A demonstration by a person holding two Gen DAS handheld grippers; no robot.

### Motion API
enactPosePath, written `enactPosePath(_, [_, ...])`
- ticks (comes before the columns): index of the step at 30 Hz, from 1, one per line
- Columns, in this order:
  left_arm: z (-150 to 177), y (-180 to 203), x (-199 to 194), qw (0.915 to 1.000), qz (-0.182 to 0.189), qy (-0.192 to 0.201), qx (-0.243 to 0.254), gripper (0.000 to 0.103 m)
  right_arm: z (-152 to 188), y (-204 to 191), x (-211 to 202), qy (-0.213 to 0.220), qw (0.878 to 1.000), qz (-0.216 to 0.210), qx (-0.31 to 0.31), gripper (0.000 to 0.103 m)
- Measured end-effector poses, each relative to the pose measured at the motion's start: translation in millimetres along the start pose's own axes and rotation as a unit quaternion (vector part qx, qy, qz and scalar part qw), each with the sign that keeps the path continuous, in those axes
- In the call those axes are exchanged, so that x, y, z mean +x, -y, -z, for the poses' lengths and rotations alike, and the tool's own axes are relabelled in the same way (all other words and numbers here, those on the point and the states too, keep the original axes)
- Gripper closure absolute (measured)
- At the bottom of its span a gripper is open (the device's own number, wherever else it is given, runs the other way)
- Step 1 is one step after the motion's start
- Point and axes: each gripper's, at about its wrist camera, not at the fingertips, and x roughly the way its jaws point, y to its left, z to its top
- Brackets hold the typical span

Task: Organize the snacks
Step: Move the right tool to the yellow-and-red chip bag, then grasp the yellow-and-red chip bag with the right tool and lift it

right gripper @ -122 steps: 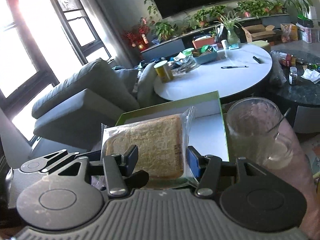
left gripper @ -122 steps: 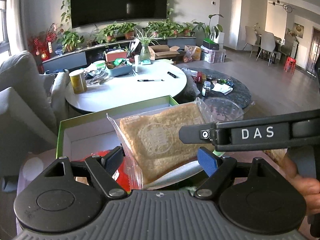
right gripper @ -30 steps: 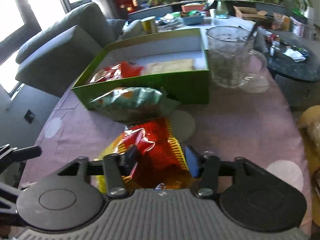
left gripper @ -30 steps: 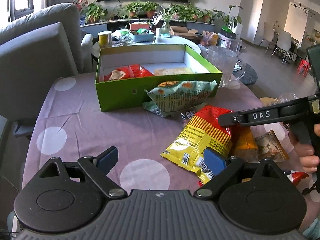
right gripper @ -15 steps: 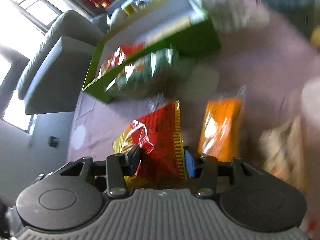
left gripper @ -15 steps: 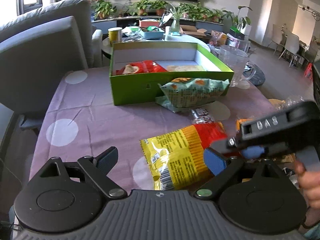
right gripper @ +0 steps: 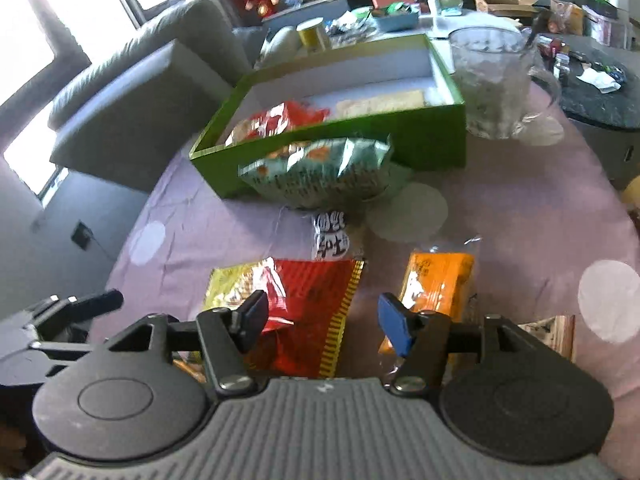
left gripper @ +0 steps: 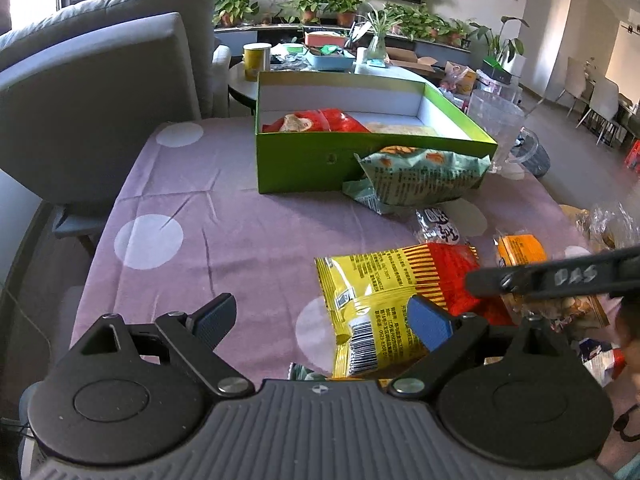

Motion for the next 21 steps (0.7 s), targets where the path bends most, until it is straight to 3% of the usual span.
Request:
enactPosePath(3, [1.1, 0.8, 1.0, 1.0000, 0.001, -0.001, 0.003, 0.011, 7.5, 0.9, 10.7, -0.012, 1.000, -0.002, -0.012, 0.051])
enactPosePath(10, [3.1, 1.2, 4.9, 1.0000, 0.004, -0.006, -0.002, 0.011, 16.3, -6.6, 12.2, 0.005, 0.999, 0.011, -0.039, 0.052])
enactPosePath(15, [3.4, 0.3, 3.3, 1.0000, 0.008, -0.004, -0.001, 0.011, 13.8, -2.9, 11.5, -0.011, 0.999, -0.030, -0.012, 0.049])
enactPosePath(21, [3.0, 2.2, 9.2, 0.9995, 0.030, -0.012, -0.003, 0.011, 9.2, 2.8, 6.3, -0.022, 0.999, -0.041, 0.026, 0.048])
